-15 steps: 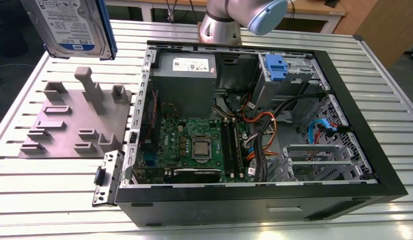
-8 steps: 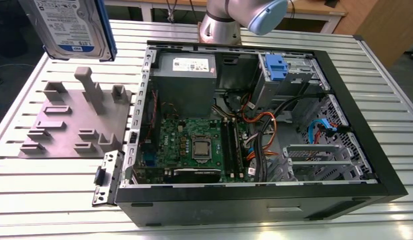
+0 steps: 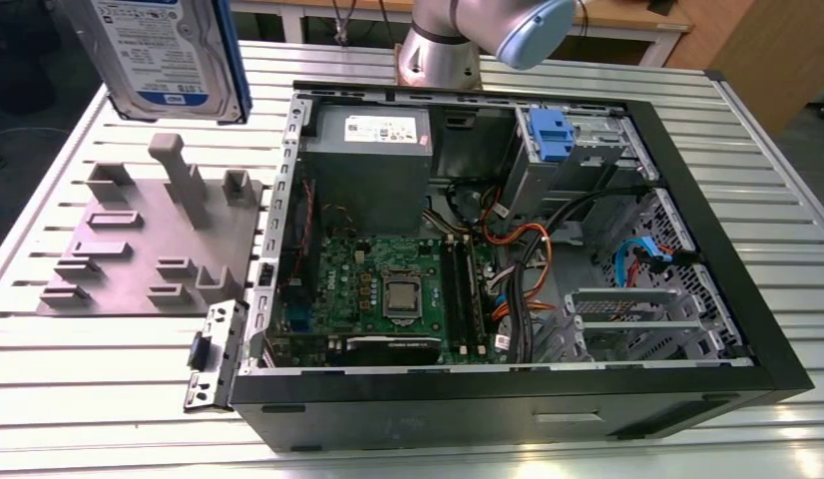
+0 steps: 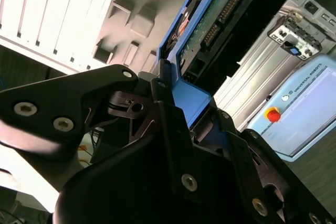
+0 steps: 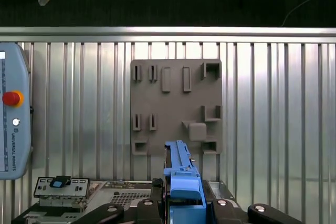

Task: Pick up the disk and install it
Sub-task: 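Pick up the disk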

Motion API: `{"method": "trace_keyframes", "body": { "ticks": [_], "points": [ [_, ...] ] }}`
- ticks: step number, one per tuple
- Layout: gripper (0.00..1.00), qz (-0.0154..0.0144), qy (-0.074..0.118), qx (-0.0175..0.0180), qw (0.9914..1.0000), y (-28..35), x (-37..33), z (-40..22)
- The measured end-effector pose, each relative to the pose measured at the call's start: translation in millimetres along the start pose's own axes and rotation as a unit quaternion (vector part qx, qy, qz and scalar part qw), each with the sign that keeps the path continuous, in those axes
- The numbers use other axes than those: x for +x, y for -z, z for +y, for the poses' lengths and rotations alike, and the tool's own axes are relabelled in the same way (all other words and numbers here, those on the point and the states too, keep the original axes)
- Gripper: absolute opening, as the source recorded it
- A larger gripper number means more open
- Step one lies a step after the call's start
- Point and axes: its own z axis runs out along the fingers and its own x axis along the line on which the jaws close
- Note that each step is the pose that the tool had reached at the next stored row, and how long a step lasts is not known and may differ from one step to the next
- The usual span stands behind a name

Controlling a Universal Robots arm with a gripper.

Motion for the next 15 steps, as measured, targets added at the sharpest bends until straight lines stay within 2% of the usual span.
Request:
{"method": "trace_keyframes", "body": {
  "ticks": [4,15],
  "points": [
    [0.36,0.0,0.0,0.0,1.0,-0.2,0.0,-7.9],
    [0.36,0.0,0.0,0.0,1.0,-1.4,10.6,-9.9]
  ]
}}
